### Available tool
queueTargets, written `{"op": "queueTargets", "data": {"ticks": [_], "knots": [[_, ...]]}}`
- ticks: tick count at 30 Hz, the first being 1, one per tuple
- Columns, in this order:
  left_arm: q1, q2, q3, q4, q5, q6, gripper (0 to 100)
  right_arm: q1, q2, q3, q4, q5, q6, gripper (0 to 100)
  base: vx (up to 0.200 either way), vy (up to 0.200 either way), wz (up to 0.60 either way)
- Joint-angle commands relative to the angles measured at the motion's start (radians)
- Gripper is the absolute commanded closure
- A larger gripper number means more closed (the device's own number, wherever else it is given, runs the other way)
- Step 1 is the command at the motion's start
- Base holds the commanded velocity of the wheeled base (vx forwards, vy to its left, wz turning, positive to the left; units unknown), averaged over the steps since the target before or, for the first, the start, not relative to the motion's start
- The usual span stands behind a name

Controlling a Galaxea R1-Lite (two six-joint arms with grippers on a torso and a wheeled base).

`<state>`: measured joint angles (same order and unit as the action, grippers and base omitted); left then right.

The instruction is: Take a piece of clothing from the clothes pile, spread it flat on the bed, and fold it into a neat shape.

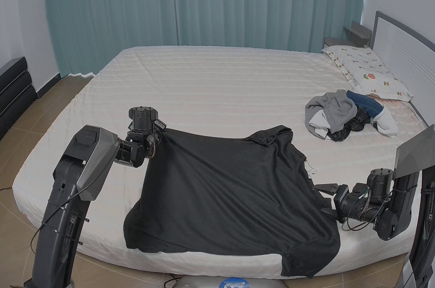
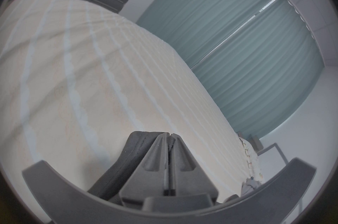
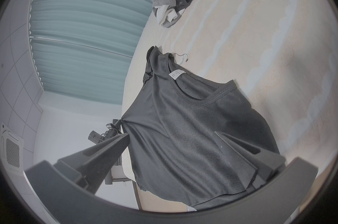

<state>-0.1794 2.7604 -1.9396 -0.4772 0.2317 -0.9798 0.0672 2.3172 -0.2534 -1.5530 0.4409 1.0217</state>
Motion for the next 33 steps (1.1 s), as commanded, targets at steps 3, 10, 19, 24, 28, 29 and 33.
{"op": "queueTargets", "data": {"ticks": [3,10,19,24,28,29,33], "knots": [[0.001,0.007,-0.004,-0.043,0.026,0.135,100,0.002,0.001,0.000,-0.012,0.001,0.000,0,0.000,0.000,0.00],[0.000,0.019,-0.004,-0.055,0.035,0.181,0,0.002,0.001,0.000,-0.012,0.001,0.000,0,0.000,0.000,0.00],[0.020,0.010,-0.006,-0.043,0.038,0.105,0,0.002,0.001,0.000,-0.012,-0.001,0.000,0,0.000,0.000,0.00],[0.049,-0.036,0.008,0.031,0.026,-0.008,0,0.000,-0.002,-0.007,-0.012,-0.005,0.000,0,0.000,0.000,0.00],[0.089,-0.087,0.011,0.161,-0.103,-0.143,0,0.005,-0.013,-0.014,-0.012,-0.016,0.008,0,0.000,0.000,0.00],[0.097,-0.091,0.011,0.190,-0.134,-0.155,0,0.009,-0.012,-0.010,-0.012,-0.016,0.008,0,0.000,0.000,0.00],[0.113,-0.082,-0.004,0.252,-0.175,-0.158,0,0.026,0.001,-0.007,-0.012,-0.030,0.008,0,0.000,0.000,0.00]]}}
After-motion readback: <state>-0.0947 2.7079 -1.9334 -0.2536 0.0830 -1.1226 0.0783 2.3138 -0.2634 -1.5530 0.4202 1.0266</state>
